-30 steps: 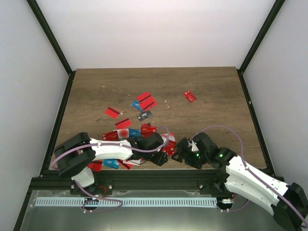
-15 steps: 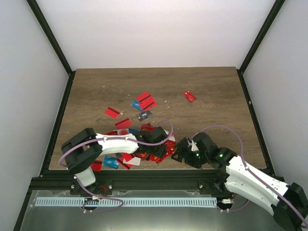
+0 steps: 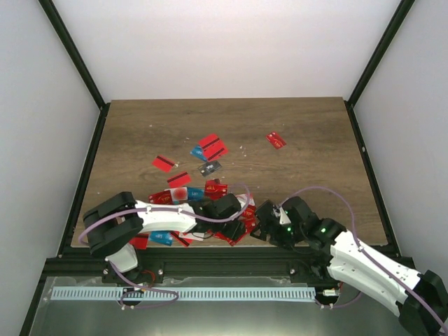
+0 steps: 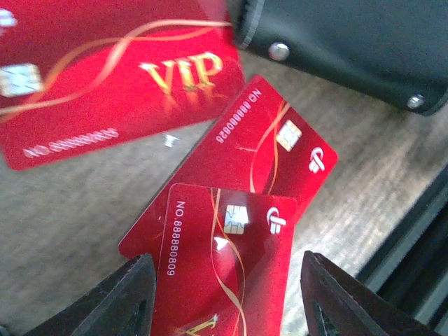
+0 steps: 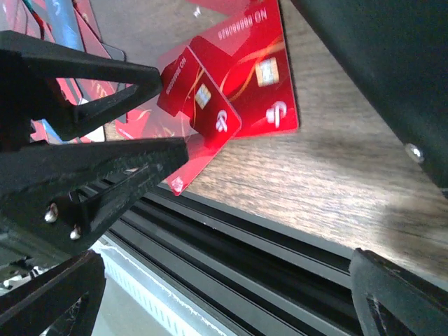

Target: Put the credit cards into the card holder

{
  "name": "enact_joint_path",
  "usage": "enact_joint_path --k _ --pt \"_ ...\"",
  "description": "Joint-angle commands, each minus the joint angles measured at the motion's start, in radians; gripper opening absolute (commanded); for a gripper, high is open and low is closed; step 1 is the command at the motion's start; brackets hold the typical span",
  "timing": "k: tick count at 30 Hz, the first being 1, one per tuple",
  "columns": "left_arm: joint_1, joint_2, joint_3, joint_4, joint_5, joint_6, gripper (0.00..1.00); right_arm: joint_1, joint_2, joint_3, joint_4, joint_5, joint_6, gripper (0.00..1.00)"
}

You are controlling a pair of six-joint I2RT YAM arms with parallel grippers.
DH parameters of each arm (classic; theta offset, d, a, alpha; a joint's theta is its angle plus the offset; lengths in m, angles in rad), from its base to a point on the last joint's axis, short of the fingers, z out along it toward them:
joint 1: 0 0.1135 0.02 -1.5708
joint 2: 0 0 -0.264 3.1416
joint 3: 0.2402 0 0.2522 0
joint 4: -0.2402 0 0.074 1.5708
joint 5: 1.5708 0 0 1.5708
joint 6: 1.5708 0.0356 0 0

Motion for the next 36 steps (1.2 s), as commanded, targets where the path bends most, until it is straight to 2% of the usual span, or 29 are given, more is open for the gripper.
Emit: enact_joint_path --k 1,9,16,19,21,28,32,36 --pt "-0.047 -0.001 -0.037 -0.009 0.036 -0.05 0.59 0.008 -0.029 -0.031 -0.001 -0.05 0.033 0.97" --pt "-0.109 -0.001 -0.035 0.007 -0.001 -0.122 0.59 0.008 -0.052 -0.099 0.043 -0.085 0.085 0.97" --pt "-0.112 -0.096 -0.022 -0.058 -0.126 -0.217 0.64 0.008 -0.043 -0.075 0.078 -0.082 0.074 0.96" --pt "-0.115 -0.177 -0.033 -0.106 -0.155 -0.276 0.68 0.008 -0.021 -0.059 0.119 -0.106 0.036 0.87" --pt "-0.12 -0.238 -0.053 -0.137 -0.161 -0.315 0.69 0.008 0.008 -0.038 0.131 -0.106 -0.003 0.85" --pt "-0.158 -0.412 -0.174 -0.22 -0.109 -0.463 0.69 0.008 0.094 0.013 0.149 -0.088 -0.099 0.68" --pt "-0.178 -0.47 -0.27 -0.166 -0.074 -0.549 0.67 0.007 0.132 0.018 0.196 -0.111 -0.133 0.58" --pt "-0.186 -0.482 -0.35 -0.032 -0.046 -0.6 0.66 0.008 0.181 0.029 0.234 -0.118 -0.168 0.49"
